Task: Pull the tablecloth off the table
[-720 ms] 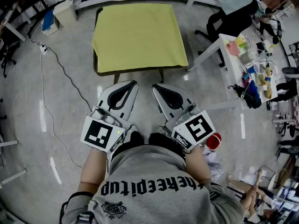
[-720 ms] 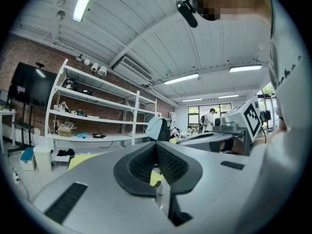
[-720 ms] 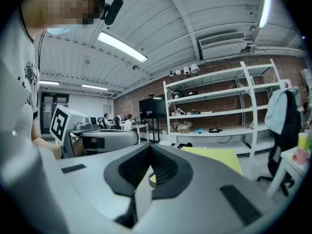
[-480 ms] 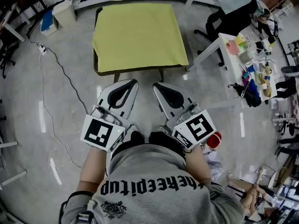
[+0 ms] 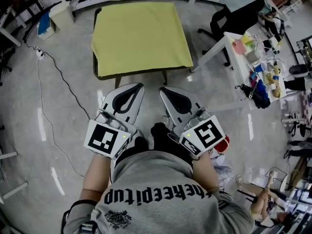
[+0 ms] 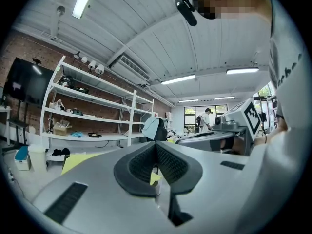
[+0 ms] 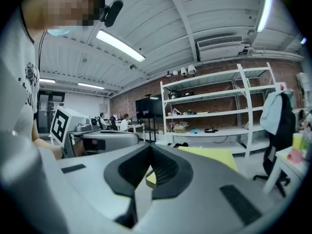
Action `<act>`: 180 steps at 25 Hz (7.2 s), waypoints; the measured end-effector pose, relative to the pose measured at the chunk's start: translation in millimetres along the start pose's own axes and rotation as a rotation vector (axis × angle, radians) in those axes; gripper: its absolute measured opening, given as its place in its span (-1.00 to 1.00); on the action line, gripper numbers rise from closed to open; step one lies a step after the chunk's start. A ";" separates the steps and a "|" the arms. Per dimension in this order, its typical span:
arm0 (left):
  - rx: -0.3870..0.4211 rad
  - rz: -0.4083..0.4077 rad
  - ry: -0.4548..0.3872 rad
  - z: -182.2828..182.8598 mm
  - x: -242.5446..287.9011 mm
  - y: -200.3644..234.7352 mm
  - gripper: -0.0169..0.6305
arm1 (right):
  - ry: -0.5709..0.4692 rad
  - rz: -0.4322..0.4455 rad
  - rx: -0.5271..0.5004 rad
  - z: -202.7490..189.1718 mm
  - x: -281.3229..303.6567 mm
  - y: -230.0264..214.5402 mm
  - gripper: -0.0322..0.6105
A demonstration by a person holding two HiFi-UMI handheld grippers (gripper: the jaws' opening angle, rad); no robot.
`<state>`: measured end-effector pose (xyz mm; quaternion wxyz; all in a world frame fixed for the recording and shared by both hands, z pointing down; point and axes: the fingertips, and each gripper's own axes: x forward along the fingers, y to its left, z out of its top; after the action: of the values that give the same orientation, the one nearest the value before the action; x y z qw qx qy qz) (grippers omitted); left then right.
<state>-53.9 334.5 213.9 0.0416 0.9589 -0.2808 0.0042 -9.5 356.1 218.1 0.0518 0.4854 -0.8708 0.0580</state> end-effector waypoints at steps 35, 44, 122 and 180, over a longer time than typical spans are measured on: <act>-0.018 0.066 0.053 -23.2 240.0 74.7 -0.91 | 0.064 -0.111 0.082 -23.7 62.1 -269.8 -0.87; -0.030 0.079 0.076 -33.7 284.8 76.4 -0.91 | 0.115 -0.124 0.121 -49.3 62.8 -318.3 -0.86; -0.079 -0.028 0.274 -102.3 350.1 125.1 -0.91 | 0.774 -0.487 0.427 -354.9 85.7 -415.6 -0.31; -0.170 0.211 0.199 -99.3 197.4 267.5 -0.91 | 0.570 -0.136 0.154 -202.9 259.2 -262.2 -0.85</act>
<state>-30.2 12.1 339.8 0.1496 0.9118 -0.3740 0.0797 84.9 32.4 469.9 0.2610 0.5094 -0.7796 0.2540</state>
